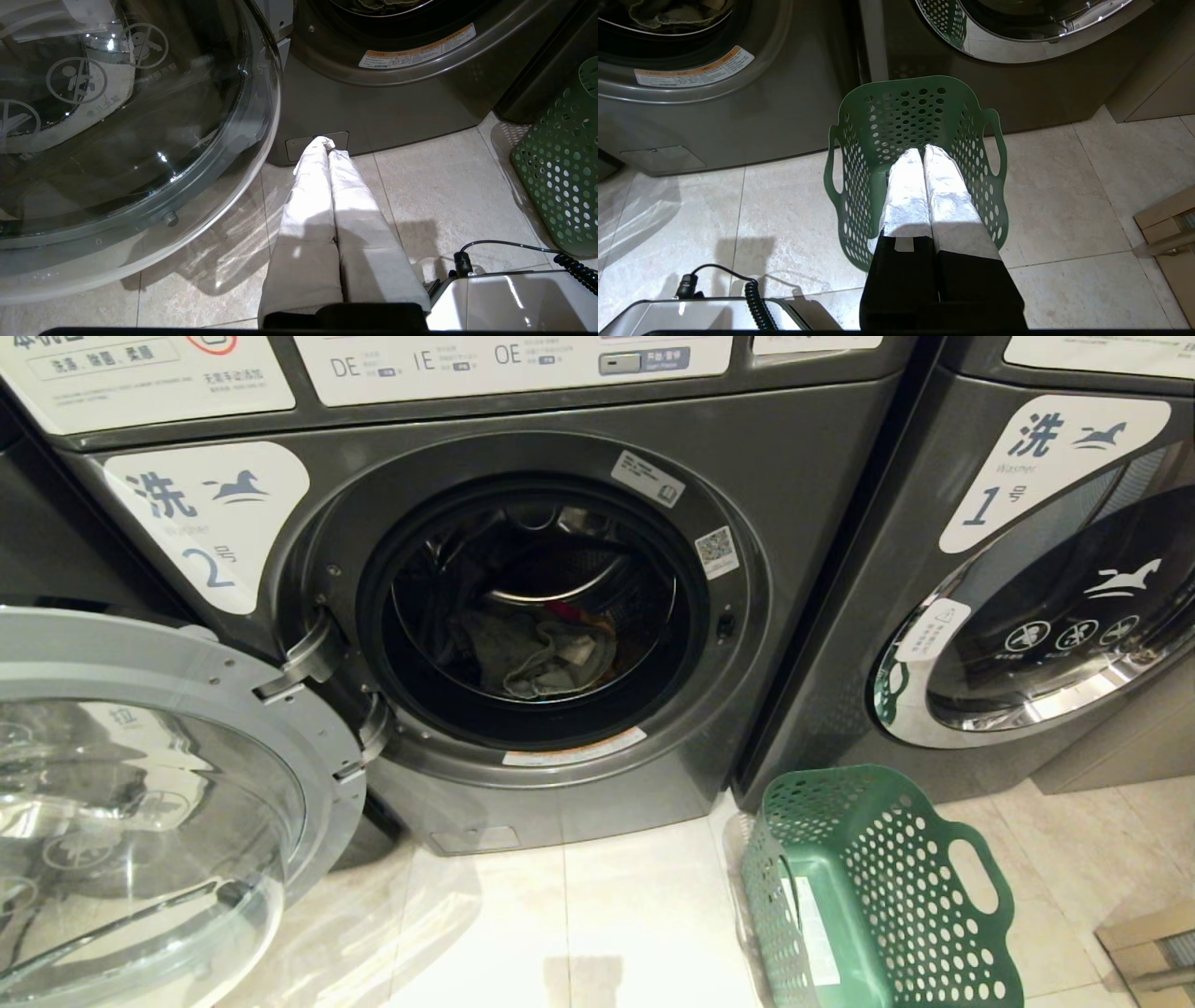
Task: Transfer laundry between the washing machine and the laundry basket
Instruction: Pick a cloth and place it into the basket
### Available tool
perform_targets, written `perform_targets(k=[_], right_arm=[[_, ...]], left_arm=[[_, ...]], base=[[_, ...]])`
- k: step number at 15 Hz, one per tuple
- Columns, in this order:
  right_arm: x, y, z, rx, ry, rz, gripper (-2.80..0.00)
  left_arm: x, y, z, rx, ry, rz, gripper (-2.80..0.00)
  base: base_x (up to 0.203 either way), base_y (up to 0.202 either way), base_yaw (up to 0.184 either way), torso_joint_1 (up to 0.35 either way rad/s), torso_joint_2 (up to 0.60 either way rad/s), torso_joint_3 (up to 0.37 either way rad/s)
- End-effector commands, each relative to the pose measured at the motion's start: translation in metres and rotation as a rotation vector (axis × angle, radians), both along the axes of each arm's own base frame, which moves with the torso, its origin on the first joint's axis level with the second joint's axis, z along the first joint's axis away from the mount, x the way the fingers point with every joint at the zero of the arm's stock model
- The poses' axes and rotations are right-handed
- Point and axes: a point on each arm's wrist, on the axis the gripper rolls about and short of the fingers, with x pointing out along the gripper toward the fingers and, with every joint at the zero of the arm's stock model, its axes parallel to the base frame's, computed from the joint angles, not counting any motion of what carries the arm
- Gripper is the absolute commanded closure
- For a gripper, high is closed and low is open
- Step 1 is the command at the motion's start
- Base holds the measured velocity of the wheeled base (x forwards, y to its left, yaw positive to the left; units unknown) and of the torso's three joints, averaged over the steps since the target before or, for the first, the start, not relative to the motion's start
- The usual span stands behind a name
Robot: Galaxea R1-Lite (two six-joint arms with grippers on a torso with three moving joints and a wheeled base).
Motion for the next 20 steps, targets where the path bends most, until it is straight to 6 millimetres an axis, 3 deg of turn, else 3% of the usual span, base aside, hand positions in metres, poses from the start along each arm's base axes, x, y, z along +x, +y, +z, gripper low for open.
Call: perform_targets(k=[1, 7, 20], right_arm=[[0.0, 0.0, 0.0, 0.0, 0.0, 0.0, 0.0], [0.0001, 0.0, 0.0001, 0.002, 0.001, -0.001, 0.0], [0.0001, 0.0, 0.0001, 0.002, 0.001, -0.001, 0.0]], left_arm=[[0.0001, 0.0, 0.0, 0.0, 0.002, 0.0, 0.0], [0.0001, 0.0, -0.0001, -0.003, 0.003, 0.002, 0.0], [0.0001, 0.0, 0.0, -0.004, 0.002, 0.002, 0.0]], base=[[0.0, 0.0, 0.0, 0.0, 0.0, 0.0], [-0.001, -0.003, 0.014, 0.0, 0.0, 0.0], [0.001, -0.007, 0.159, 0.001, 0.0, 0.002]])
